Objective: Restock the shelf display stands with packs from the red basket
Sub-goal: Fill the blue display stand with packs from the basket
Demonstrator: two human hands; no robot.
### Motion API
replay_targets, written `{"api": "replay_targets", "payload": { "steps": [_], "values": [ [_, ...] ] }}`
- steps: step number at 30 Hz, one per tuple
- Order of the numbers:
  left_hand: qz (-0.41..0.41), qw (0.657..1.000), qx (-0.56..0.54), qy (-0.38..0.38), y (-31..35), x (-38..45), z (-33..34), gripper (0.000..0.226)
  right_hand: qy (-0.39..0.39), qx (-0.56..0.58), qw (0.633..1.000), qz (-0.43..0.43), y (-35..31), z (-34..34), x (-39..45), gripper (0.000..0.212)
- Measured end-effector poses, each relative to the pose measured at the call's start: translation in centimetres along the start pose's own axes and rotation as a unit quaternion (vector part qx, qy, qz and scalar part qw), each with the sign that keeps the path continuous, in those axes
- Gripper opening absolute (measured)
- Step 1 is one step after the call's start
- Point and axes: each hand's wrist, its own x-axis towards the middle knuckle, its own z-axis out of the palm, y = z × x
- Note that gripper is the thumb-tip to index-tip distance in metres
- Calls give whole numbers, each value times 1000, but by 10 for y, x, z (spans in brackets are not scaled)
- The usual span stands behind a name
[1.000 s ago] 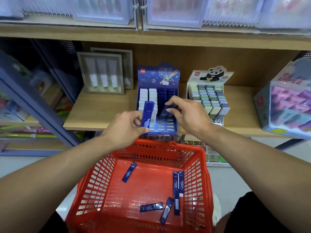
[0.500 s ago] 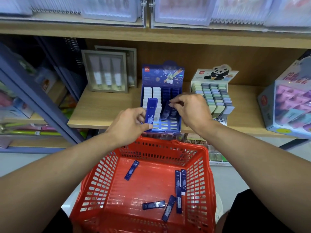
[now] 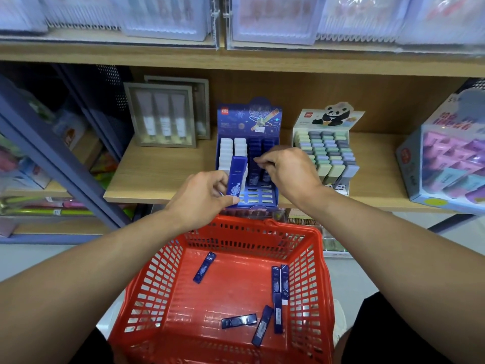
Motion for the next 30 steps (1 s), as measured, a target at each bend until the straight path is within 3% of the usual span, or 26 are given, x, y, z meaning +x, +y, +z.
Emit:
{"api": "replay_targets", "payload": {
  "steps": [11, 14, 17, 22, 27, 30],
  "values": [
    [-12, 1000, 2, 7, 2, -7, 3, 24, -20, 7, 999, 36, -4, -7, 2, 21],
    [-5, 1000, -5, -6, 7, -7, 5, 18, 21, 123, 992, 17, -15, -17, -6, 23],
    [2, 1000, -11, -10, 12, -6, 6, 14, -29, 253, 967, 30, -28, -24, -22, 29],
    [14, 1000, -16, 1, 14, -5, 11, 13, -35, 269, 962, 25, -26, -19, -28, 26],
    [115, 976, 130, 130, 13, -7, 9, 45, 37, 163, 984, 58, 3, -26, -18, 21],
    [134, 964, 220, 69, 12, -8, 9, 80, 46, 110, 992, 44, 15, -21, -19, 19]
  ]
}}
